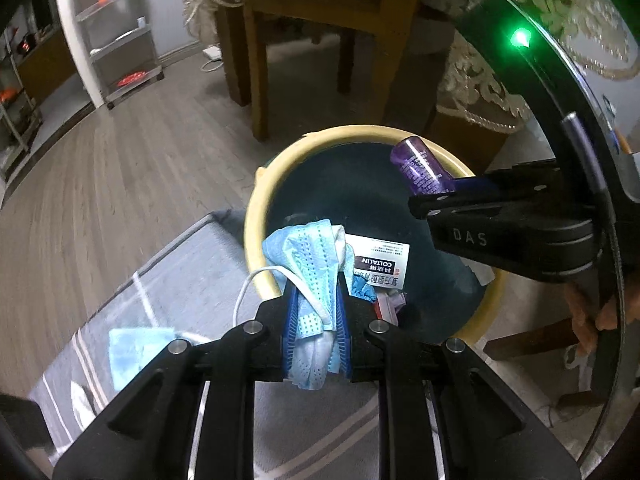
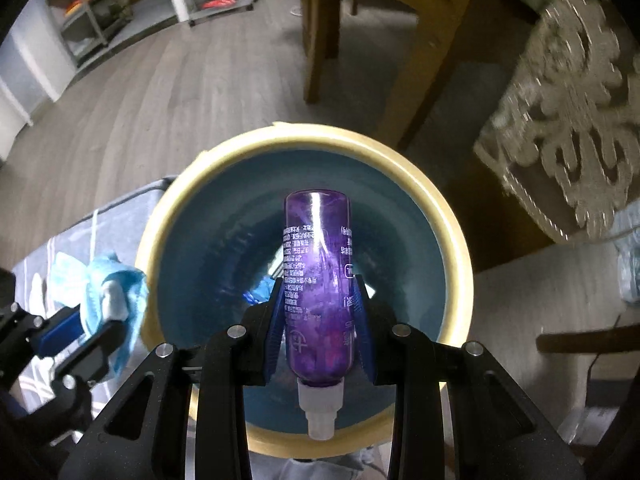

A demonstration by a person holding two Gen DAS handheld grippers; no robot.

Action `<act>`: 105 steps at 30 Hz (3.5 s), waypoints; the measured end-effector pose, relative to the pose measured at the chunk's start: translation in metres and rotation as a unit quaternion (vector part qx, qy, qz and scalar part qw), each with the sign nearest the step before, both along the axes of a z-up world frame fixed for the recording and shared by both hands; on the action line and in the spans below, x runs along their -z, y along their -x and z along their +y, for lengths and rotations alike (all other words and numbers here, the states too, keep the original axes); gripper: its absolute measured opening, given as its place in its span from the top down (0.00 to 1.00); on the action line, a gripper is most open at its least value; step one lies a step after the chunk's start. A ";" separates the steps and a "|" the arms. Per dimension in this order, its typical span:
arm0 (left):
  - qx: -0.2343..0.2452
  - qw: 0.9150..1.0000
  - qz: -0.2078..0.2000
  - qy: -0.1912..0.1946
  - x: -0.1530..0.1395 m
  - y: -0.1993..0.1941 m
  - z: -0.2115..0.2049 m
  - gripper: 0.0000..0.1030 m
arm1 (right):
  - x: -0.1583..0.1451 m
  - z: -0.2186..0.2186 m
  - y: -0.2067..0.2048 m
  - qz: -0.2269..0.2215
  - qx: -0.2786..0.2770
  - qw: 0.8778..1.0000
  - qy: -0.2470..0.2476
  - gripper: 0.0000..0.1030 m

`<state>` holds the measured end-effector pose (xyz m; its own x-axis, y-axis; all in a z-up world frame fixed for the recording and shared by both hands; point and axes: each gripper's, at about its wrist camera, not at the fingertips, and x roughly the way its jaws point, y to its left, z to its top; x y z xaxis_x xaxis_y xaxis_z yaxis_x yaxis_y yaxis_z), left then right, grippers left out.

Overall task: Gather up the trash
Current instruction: 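Carry the mask and purple bottle over the bin and open both grippers, then return both grippers to the remaining trash on the cloth, then grasp the white tissue with the left gripper while the right grasps the light blue mask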

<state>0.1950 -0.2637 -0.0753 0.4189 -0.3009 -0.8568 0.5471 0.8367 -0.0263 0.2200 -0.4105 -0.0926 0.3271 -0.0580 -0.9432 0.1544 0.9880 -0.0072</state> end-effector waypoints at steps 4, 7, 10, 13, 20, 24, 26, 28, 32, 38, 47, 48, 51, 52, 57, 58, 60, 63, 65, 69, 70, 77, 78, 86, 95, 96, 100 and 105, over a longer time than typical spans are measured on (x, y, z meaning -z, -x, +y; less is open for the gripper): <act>-0.010 1.000 0.009 0.027 -0.003 -0.004 -0.002 0.61 | 0.002 -0.007 0.001 0.002 0.017 1.000 -0.012 0.67; -0.019 0.999 -0.001 0.034 -0.007 -0.004 0.004 0.48 | 0.003 -0.006 0.001 0.003 0.017 1.000 -0.014 0.67; -0.031 0.999 0.001 0.043 -0.011 -0.004 0.016 0.47 | 0.006 -0.003 -0.001 0.006 0.016 1.000 -0.019 0.67; -0.035 0.998 -0.014 0.043 -0.015 0.001 0.028 0.46 | 0.006 0.000 -0.005 0.002 0.005 1.000 -0.015 0.67; -0.043 0.998 -0.029 0.034 -0.026 0.009 0.055 0.46 | -0.006 0.006 -0.005 -0.030 0.004 0.999 -0.031 0.39; -0.055 0.997 -0.036 0.033 -0.036 0.019 0.075 0.45 | -0.014 0.010 -0.003 -0.043 -0.001 0.999 -0.021 0.25; -0.063 0.997 -0.042 0.029 -0.044 0.028 0.092 0.41 | -0.017 0.013 -0.001 -0.046 -0.001 0.999 -0.023 0.23; -0.071 0.996 -0.048 0.025 -0.050 0.035 0.108 0.38 | -0.022 0.015 0.003 -0.052 -0.001 0.998 -0.026 0.18; -0.094 0.994 -0.057 0.014 -0.061 0.050 0.148 0.32 | -0.038 0.033 0.010 -0.072 -0.013 0.997 -0.030 0.12; -0.131 0.989 -0.068 0.003 -0.075 0.071 0.208 0.28 | -0.067 0.074 0.031 -0.109 -0.052 0.992 -0.023 0.10; -0.196 0.977 -0.078 -0.022 -0.064 0.088 0.297 0.21 | -0.077 0.133 0.052 -0.114 -0.082 0.987 -0.077 0.08; -0.207 0.975 -0.074 -0.026 -0.059 0.087 0.306 0.20 | -0.075 0.144 0.050 -0.108 -0.091 0.987 -0.071 0.08; -0.237 0.969 -0.060 -0.020 -0.046 0.085 0.329 0.19 | -0.068 0.163 0.046 -0.097 -0.100 0.988 -0.066 0.08; -0.245 0.968 -0.055 -0.013 -0.042 0.085 0.335 0.19 | -0.065 0.170 0.043 -0.093 -0.098 0.988 -0.075 0.08; -0.269 0.963 -0.030 -0.002 -0.021 0.084 0.354 0.17 | -0.045 0.197 0.032 -0.065 -0.081 0.988 -0.118 0.08; -0.271 0.962 -0.026 -0.002 -0.016 0.084 0.354 0.17 | -0.040 0.204 0.029 -0.055 -0.082 0.988 -0.119 0.08; -0.270 0.963 -0.020 -0.002 -0.008 0.084 0.353 0.17 | -0.032 0.216 0.025 -0.043 -0.089 0.989 -0.114 0.08; -0.260 0.965 -0.011 -0.012 0.005 0.081 0.344 0.17 | -0.029 0.228 0.022 -0.043 -0.102 0.990 -0.092 0.08; -0.255 0.967 -0.006 -0.010 0.012 0.078 0.334 0.17 | -0.025 0.234 0.018 -0.043 -0.109 0.991 -0.070 0.08; -0.238 0.971 -0.003 -0.007 0.022 0.071 0.315 0.17 | -0.010 0.233 0.013 -0.028 -0.107 0.992 -0.052 0.08; -0.233 0.973 -0.003 -0.008 0.025 0.069 0.310 0.17 | -0.005 0.234 0.011 -0.023 -0.107 0.993 -0.051 0.08; -0.226 0.974 0.017 0.002 0.053 0.059 0.293 0.17 | 0.020 0.235 0.000 -0.002 -0.096 0.993 -0.063 0.08; -0.224 0.975 0.019 0.003 0.055 0.059 0.291 0.18 | 0.022 0.237 -0.001 -0.001 -0.098 0.993 -0.063 0.08; -0.205 0.978 0.033 0.012 0.066 0.056 0.281 0.38 | 0.049 0.261 -0.015 0.011 -0.126 0.990 -0.058 0.25; -0.200 0.978 0.049 0.025 0.071 0.049 0.282 0.67 | 0.064 0.278 -0.017 0.016 -0.140 0.989 -0.052 0.42; -0.199 0.978 0.049 0.025 0.071 0.049 0.283 0.69 | 0.064 0.277 -0.018 0.016 -0.139 0.989 -0.052 0.47; -0.191 0.980 0.044 0.018 0.069 0.048 0.283 0.75 | 0.061 0.274 -0.018 0.014 -0.141 0.988 -0.065 0.65; -0.178 0.983 0.033 0.017 0.061 0.048 0.279 0.77 | 0.053 0.272 -0.014 0.008 -0.134 0.988 -0.075 0.76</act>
